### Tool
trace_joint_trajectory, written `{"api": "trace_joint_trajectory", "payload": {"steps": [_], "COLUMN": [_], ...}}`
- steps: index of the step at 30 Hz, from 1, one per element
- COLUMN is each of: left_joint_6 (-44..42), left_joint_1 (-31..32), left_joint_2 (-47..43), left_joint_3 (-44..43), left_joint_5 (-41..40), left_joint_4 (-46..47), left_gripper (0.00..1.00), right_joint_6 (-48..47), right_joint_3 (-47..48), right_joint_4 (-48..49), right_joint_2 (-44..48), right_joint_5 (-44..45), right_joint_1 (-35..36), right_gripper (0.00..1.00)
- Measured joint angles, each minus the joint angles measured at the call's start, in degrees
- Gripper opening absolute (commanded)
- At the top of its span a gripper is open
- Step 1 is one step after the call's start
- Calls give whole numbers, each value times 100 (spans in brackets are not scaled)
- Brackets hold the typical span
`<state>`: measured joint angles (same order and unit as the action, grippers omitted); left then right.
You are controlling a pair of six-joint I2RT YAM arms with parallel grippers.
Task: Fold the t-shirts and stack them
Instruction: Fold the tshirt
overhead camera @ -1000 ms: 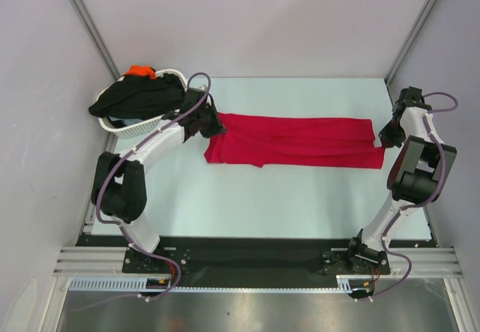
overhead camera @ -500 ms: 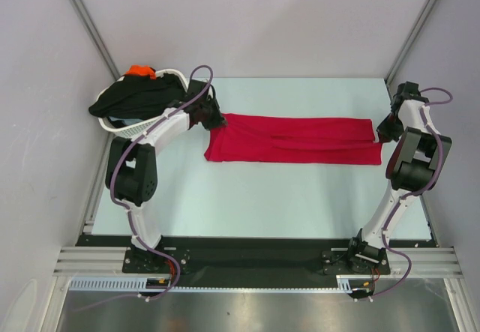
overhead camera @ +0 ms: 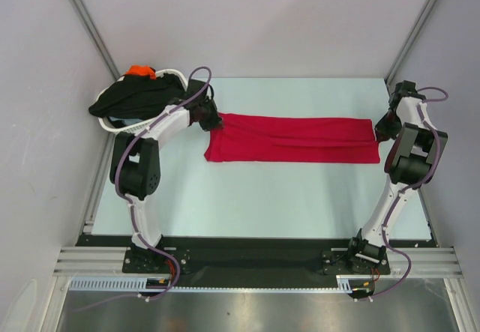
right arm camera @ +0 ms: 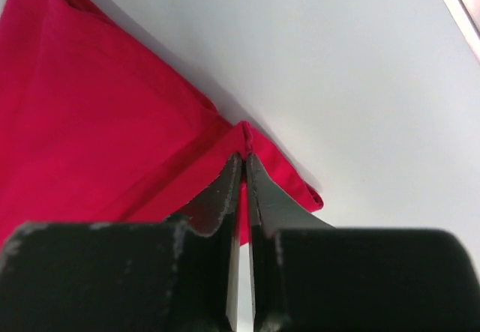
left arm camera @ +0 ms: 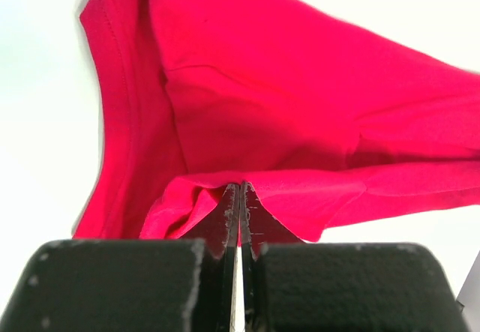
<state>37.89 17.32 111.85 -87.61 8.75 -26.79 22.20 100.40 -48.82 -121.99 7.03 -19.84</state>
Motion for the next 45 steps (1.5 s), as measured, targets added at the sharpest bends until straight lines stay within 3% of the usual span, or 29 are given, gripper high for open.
{"api": "trace_joint_trajectory", "payload": {"steps": [4, 5, 7, 11, 14, 17, 21, 25, 31, 36, 45], "left_joint_6": [-24, -48, -120, -407, -678, -986, -1217, -1237, -1189, -1156, -1102], "left_joint_1": [-15, -15, -17, -20, -20, -20, -20, -7, 20, 26, 28], "left_joint_2": [164, 210, 284, 299, 273, -55, -1191, -2081, -1843, -1733, -1652], "left_joint_3": [-72, -107, -173, -240, -409, -352, 575, 1622, 2286, 2306, 2308], "left_joint_5": [46, 52, 35, -225, -612, -925, -758, -179, 413, 610, 848], "left_joint_4": [-61, -76, -83, -85, -238, -323, -96, 369, 619, 798, 997], "left_gripper": [3, 12, 19, 53, 56, 55, 49, 46, 43, 43, 43], "right_joint_6": [9, -15, -31, -46, -90, -205, -295, 35, 1082, 1753, 2223], "right_joint_3": [203, 348, 699, 1602, 2044, 1893, 807, -970, -2863, -3248, -2887], "right_joint_4": [-125, -190, -323, -621, -769, -789, -627, 74, 1692, 2520, 3077], "right_joint_2": [-195, -284, -448, -752, -752, -501, 299, 1453, 2341, 2100, 1113], "right_joint_5": [0, 4, 9, 7, 22, 111, -13, -780, -1788, -2109, -2188], "right_joint_1": [0, 0, 0, 0, 24, 72, 278, 820, 2181, 2811, 3252], "right_gripper": [34, 40, 47, 54, 62, 66, 64, 50, 36, 22, 1]}}
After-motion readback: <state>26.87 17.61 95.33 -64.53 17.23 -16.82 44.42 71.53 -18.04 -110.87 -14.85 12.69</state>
